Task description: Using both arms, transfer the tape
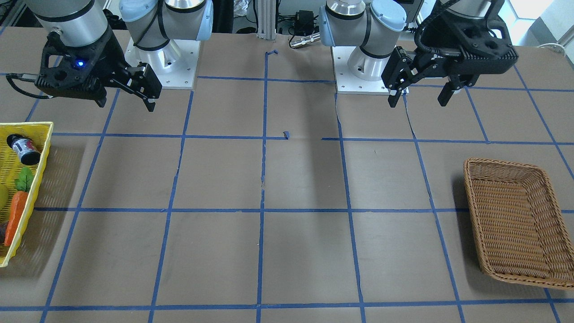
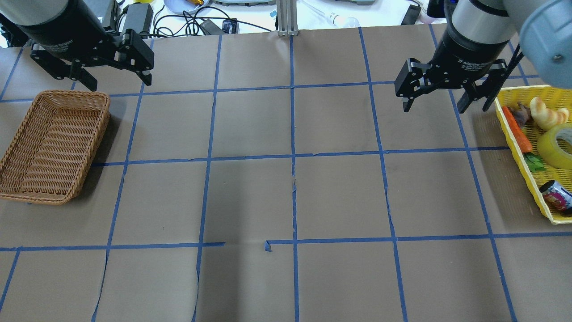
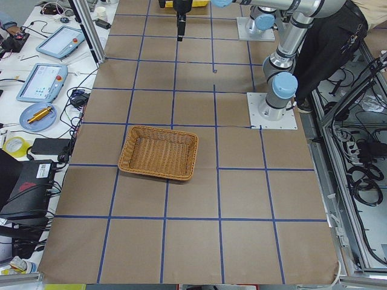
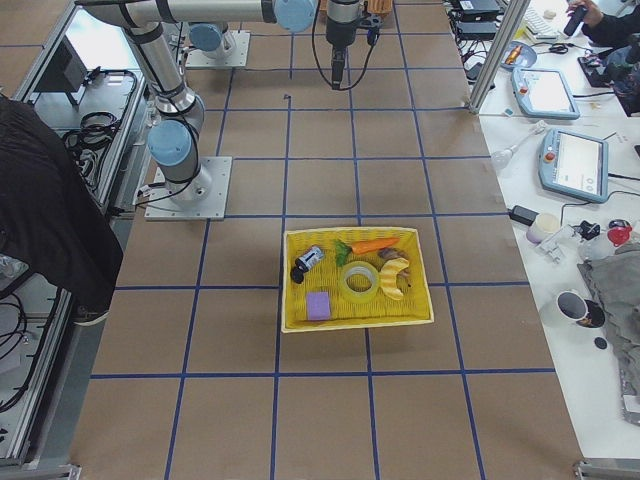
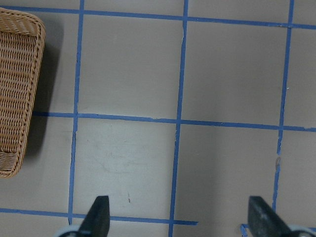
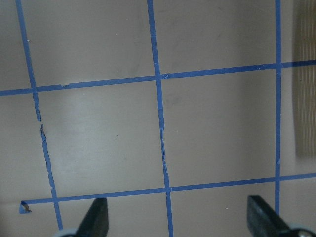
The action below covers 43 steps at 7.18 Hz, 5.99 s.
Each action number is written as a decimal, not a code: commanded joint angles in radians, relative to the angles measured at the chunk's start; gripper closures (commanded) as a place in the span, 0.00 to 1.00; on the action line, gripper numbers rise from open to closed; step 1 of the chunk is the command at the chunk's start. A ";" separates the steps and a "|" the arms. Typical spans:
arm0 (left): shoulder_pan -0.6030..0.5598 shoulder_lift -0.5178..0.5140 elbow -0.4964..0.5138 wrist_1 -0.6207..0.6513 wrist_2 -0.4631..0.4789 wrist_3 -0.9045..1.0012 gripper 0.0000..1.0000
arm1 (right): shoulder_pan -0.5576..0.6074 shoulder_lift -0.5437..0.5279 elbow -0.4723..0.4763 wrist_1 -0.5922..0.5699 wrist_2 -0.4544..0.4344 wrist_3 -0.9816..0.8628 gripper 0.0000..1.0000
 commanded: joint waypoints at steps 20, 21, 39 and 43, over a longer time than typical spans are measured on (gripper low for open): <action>0.003 0.001 -0.010 0.000 0.005 0.002 0.00 | -0.001 -0.005 0.002 0.008 0.016 0.041 0.00; 0.001 0.001 -0.010 0.000 0.005 0.001 0.00 | -0.001 -0.005 0.002 0.008 0.007 0.039 0.00; 0.001 -0.004 0.005 0.002 0.002 0.004 0.00 | -0.403 0.084 0.003 -0.084 0.005 -0.233 0.00; -0.001 -0.004 0.005 0.002 0.002 0.004 0.00 | -0.591 0.370 0.003 -0.461 -0.106 -0.355 0.00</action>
